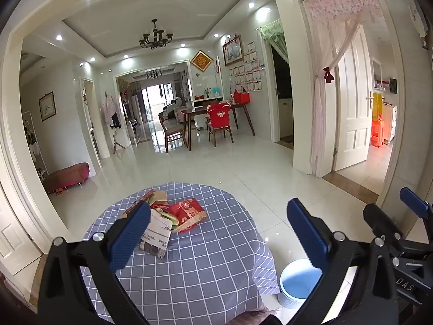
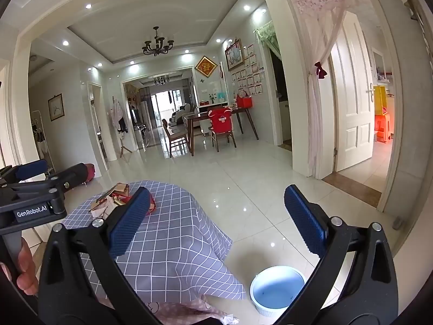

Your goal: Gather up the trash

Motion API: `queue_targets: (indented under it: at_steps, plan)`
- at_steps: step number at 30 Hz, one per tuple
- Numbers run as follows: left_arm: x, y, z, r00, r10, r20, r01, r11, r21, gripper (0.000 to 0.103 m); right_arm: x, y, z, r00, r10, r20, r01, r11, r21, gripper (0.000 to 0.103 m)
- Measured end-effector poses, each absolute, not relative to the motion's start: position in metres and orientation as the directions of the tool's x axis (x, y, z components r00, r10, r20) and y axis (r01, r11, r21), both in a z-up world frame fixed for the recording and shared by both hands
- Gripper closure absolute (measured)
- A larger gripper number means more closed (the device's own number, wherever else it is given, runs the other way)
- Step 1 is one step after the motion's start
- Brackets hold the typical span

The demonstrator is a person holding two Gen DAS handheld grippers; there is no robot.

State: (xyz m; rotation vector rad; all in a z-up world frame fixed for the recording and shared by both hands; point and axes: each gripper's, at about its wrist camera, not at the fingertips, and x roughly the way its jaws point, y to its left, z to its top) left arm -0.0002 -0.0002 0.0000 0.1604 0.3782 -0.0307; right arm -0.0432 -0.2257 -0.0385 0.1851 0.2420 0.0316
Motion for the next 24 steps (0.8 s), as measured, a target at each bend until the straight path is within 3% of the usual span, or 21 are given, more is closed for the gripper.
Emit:
queue_targets:
  at_steps: [24]
  plan:
    - [0.0028,-0.0056,-0.0082,0.925,-0.015,-0.38,0.077,0.986,0.149,0.004,-0.0427,-0.2212,-0.0374,0.969,0.044,-0.243,0.003,0.982,0.188,0.006]
